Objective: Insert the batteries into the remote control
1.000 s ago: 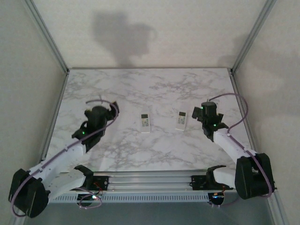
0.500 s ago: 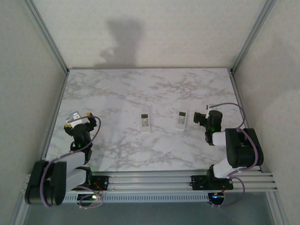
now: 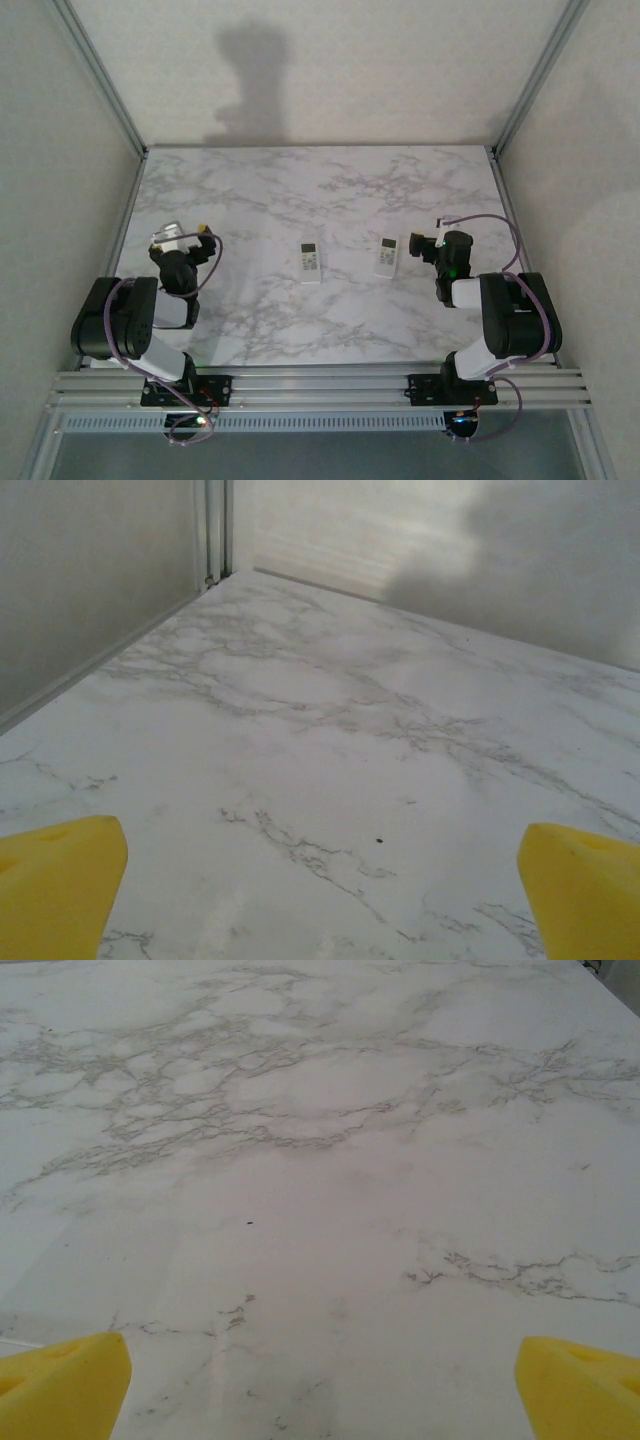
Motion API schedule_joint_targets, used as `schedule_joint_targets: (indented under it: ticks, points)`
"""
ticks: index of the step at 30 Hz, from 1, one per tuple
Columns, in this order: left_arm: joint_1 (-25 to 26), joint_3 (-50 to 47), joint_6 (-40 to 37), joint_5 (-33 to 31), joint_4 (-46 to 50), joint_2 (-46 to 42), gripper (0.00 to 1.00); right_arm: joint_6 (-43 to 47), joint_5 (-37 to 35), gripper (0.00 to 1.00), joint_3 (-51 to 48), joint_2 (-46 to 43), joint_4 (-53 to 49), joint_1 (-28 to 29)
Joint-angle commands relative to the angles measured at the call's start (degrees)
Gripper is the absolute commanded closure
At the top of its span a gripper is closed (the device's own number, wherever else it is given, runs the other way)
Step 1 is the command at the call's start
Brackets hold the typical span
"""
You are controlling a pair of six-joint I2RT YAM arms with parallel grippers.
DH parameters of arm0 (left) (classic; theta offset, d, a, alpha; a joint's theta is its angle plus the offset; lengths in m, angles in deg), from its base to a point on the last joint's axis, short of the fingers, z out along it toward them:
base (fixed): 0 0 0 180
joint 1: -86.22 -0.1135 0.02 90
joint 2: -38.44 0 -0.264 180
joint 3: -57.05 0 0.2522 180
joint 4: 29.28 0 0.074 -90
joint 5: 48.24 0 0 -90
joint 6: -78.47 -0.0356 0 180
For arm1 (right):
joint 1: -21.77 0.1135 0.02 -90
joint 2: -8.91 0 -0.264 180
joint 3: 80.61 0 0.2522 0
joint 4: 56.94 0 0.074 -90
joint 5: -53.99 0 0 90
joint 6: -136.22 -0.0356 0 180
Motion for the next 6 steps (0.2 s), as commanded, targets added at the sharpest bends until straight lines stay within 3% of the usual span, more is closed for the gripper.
schedule_joint_targets:
  ticks: [1, 6]
  points:
    - [0.36, 0.82, -0.78, 1.05, -2.33, -0.29, 0.01, 1.13, 1.02, 0.01, 0.94, 0.05, 1.48, 0.34]
    - [0.33, 0.78, -0.86, 1.07, -2.55, -0.21, 0.00, 1.12, 0.97, 0.01, 0.73, -0.02, 1.83, 0.34]
